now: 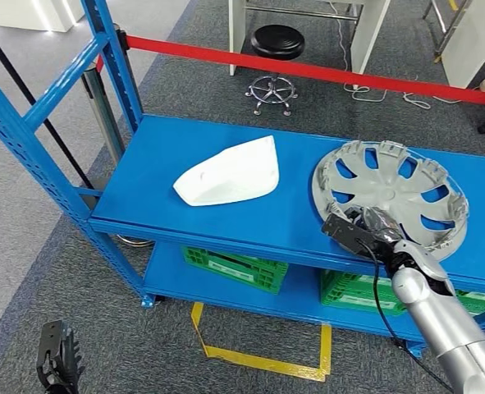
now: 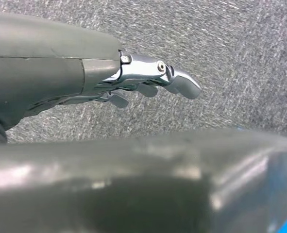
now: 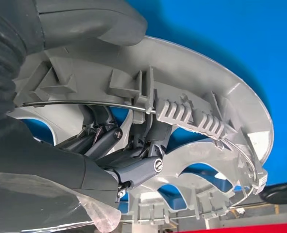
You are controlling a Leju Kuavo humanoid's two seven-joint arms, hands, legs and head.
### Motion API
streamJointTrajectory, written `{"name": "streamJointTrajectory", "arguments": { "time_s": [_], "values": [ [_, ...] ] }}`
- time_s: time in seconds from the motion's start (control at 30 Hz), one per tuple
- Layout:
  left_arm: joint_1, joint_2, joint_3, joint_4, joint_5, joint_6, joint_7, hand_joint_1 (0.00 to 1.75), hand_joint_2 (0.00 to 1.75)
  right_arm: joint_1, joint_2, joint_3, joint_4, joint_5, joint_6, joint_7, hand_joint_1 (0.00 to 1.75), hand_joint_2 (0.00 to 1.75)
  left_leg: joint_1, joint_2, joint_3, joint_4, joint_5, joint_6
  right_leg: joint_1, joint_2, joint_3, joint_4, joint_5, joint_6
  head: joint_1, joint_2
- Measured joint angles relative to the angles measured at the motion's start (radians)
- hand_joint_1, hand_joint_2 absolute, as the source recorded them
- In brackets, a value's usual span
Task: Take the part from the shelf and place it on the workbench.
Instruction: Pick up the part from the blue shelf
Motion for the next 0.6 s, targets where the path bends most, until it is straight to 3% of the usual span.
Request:
{"name": "streamJointTrajectory", "arguments": {
  "time_s": [0.03,0.07,0.13,0.2,0.3,0.37,0.4,0.5,0.53,0.57,0.6],
  "values": [
    [0.001,-0.002,0.001,0.0,-0.002,-0.001,0.0,0.0,0.0,0.002,-0.001,0.001,-0.002,-0.002,-0.002,-0.003,1.75,1.75,0.0,0.0,0.0,0.0,0.0,0.0,0.0,0.0,-0.014,0.023,0.002,0.002,0.0,0.0],
    [0.002,-0.005,0.002,0.0,-0.004,-0.001,0.0,0.0,0.0,0.003,-0.003,0.002,-0.006,-0.004,-0.004,-0.006,1.75,1.75,0.0,0.0,0.001,0.001,-0.001,0.0,-0.001,0.0,-0.008,0.005,0.024,0.003,0.0,0.0],
    [0.003,-0.009,0.004,0.0,-0.007,-0.002,-0.001,0.0,0.87,0.002,-0.009,0.002,-0.019,-0.007,-0.006,-0.012,1.75,1.75,0.002,-0.001,0.002,0.005,-0.005,-0.004,-0.003,-0.002,0.049,-0.119,0.093,0.003,0.0,0.0],
    [0.003,-0.009,0.008,0.0,-0.008,-0.005,-0.003,0.0,1.75,-0.003,-0.012,0.005,-0.029,-0.011,-0.008,-0.018,1.75,1.75,-0.002,-0.002,-0.003,0.013,-0.009,-0.013,-0.002,-0.002,0.105,-0.226,0.127,-0.001,0.0,0.0],
    [0.004,-0.01,0.014,0.001,-0.008,-0.015,-0.014,0.0,1.75,-0.005,-0.015,0.014,-0.038,-0.016,-0.01,-0.024,1.75,1.75,-0.005,-0.003,-0.008,0.018,-0.008,-0.026,0.0,0.001,0.117,-0.243,0.122,-0.016,-0.001,0.0],
    [0.004,-0.013,0.016,0.001,-0.008,-0.019,-0.026,0.0,1.75,-0.005,-0.016,0.017,-0.043,-0.019,-0.011,-0.026,1.75,1.75,-0.003,-0.002,-0.015,0.04,-0.026,-0.035,-0.002,0.0,0.12,-0.245,0.123,-0.029,-0.003,0.0],
    [0.003,-0.015,0.017,0.001,-0.008,-0.019,-0.03,0.0,1.75,-0.005,-0.016,0.018,-0.045,-0.02,-0.012,-0.027,1.75,1.75,-0.002,-0.001,-0.028,0.074,-0.049,-0.04,-0.004,-0.001,0.122,-0.247,0.123,-0.035,-0.004,0.0],
    [0.006,-0.019,0.017,0.002,-0.008,-0.019,-0.034,0.0,1.75,-0.005,-0.017,0.022,-0.049,-0.021,-0.012,-0.028,1.75,1.75,0.001,0.0,-0.11,0.26,-0.134,-0.05,-0.002,-0.002,0.125,-0.247,0.122,-0.043,-0.006,0.0],
    [0.007,-0.02,0.017,0.003,-0.009,-0.018,-0.036,0.0,1.75,-0.004,-0.018,0.024,-0.049,-0.021,-0.012,-0.029,1.75,1.75,0.001,0.0,-0.129,0.3,-0.142,-0.05,-0.002,-0.001,0.125,-0.247,0.121,-0.044,-0.006,0.0],
    [0.008,-0.022,0.017,0.004,-0.01,-0.017,-0.038,0.0,1.75,-0.003,-0.019,0.026,-0.049,-0.021,-0.012,-0.029,1.75,1.75,0.001,0.0,-0.131,0.303,-0.131,-0.048,-0.001,-0.001,0.126,-0.247,0.121,-0.044,-0.007,0.0],
    [0.009,-0.024,0.017,0.004,-0.012,-0.015,-0.041,0.0,1.75,-0.003,-0.02,0.027,-0.051,-0.021,-0.012,-0.031,1.75,1.75,0.001,0.0,-0.115,0.265,-0.102,-0.045,-0.001,0.0,0.127,-0.246,0.121,-0.044,-0.006,0.0]
  ]
}}
